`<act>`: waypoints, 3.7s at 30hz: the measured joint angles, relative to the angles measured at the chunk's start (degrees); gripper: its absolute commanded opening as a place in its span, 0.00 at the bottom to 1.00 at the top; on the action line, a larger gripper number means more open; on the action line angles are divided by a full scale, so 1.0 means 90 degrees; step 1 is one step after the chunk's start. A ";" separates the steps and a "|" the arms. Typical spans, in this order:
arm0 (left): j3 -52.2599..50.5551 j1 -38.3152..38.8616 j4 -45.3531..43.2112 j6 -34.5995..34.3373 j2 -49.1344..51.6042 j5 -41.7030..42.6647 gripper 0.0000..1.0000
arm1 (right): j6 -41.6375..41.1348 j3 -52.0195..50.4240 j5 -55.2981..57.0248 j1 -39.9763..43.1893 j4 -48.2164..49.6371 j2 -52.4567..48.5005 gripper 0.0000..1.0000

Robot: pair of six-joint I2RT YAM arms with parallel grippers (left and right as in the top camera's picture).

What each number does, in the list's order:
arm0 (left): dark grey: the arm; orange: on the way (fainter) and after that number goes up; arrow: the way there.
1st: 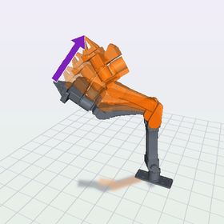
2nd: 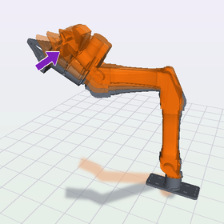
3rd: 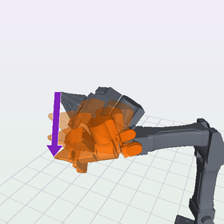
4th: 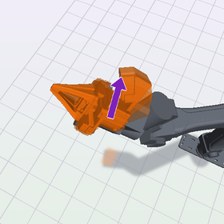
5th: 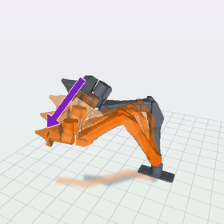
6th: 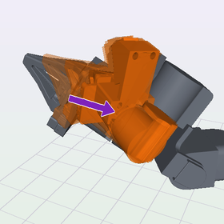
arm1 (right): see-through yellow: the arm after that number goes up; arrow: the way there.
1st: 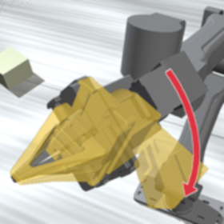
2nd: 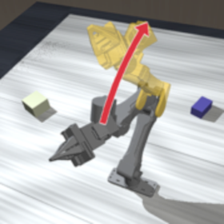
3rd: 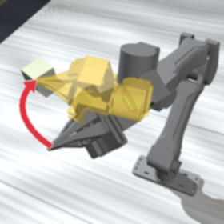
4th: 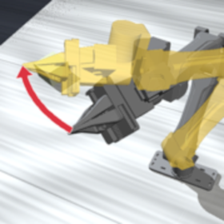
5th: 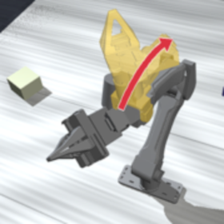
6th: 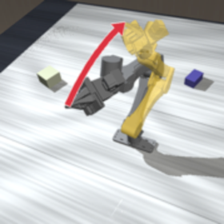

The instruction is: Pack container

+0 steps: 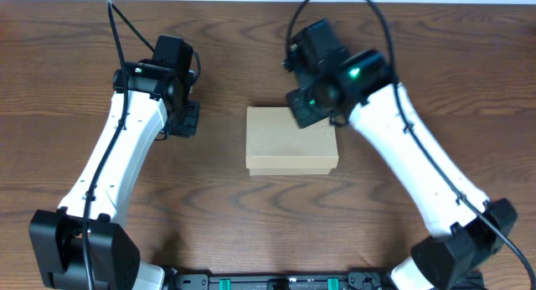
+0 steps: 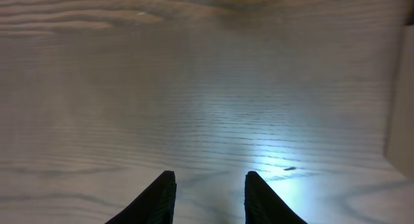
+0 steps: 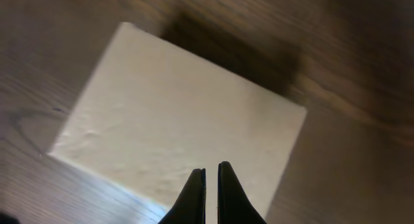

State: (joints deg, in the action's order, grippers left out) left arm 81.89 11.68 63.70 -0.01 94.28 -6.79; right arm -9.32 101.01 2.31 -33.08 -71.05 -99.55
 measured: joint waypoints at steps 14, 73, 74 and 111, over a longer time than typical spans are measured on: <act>-0.0107 0.0000 -0.0270 -0.0022 -0.0707 -0.0090 0.31 | -0.1532 -0.0804 0.0719 -0.0753 0.0202 0.0617 0.01; -0.2215 -0.0726 -0.2429 -0.0206 -0.2059 0.0588 1.00 | -0.0799 -0.4430 0.0879 0.3497 0.5476 0.1736 0.03; -0.2215 -0.0804 -0.2458 -0.0209 -0.2059 0.0590 1.00 | -0.0704 -0.4432 0.0908 0.3614 0.5428 0.1736 0.01; -0.4811 -0.0403 -0.1673 -0.1673 -0.8429 -0.0583 0.95 | -0.0724 -0.6897 0.0828 0.4269 0.1994 0.8731 0.47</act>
State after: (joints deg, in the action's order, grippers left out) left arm 38.59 8.05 48.64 -15.07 18.41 -12.03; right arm -15.84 38.94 9.76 5.34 -53.10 -20.97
